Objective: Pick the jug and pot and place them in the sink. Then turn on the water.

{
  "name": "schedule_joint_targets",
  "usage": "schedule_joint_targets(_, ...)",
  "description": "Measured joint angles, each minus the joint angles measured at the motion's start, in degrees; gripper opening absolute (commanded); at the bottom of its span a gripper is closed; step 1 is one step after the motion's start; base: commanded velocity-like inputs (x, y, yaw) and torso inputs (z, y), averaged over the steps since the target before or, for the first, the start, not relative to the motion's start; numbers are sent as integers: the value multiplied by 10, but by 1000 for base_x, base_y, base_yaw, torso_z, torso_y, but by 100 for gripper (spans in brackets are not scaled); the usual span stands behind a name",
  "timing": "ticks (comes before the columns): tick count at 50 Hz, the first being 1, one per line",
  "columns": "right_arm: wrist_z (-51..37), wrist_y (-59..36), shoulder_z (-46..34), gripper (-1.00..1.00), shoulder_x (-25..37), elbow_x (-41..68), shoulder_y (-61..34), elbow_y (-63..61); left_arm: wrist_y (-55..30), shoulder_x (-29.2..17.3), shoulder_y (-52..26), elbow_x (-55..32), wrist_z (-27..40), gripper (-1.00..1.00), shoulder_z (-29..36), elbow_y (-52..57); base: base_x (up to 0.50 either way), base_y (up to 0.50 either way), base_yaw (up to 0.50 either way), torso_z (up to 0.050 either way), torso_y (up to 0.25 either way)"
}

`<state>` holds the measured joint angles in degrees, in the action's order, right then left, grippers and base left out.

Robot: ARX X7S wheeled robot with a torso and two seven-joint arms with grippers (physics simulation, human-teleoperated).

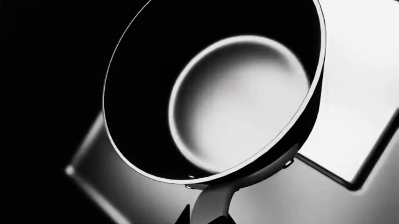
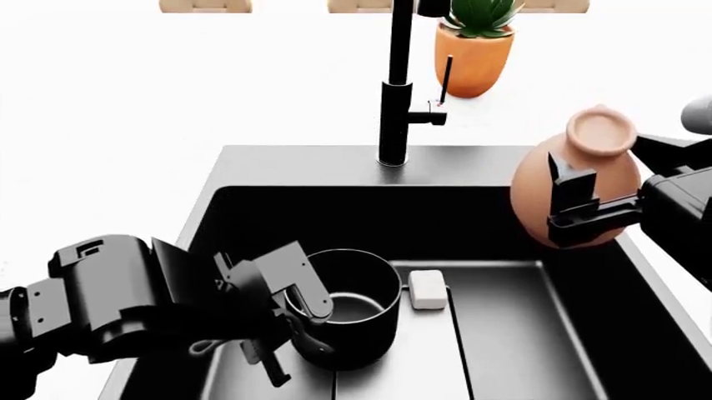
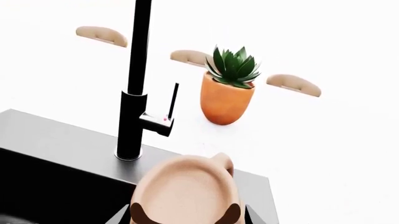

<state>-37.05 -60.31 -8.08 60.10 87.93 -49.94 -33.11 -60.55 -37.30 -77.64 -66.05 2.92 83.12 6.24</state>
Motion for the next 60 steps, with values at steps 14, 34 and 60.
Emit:
schedule_joint_targets(14, 4, 7, 2, -100, 2, -5, 11, 0, 1, 6, 1, 8, -2, 100, 1, -4, 0, 0, 0, 1, 2)
schedule_joint_targets(34, 3, 10, 1, -100, 4, -4, 12, 1, -5, 1, -7, -32, 6, 100, -36, -15, 0, 0, 0, 1, 1)
schedule_joint_targets(60, 2, 15, -1, -100, 6, -6, 18, 1, -16, -15, -19, -202, 55, 100, -148, -80, 0, 0, 0, 0, 1)
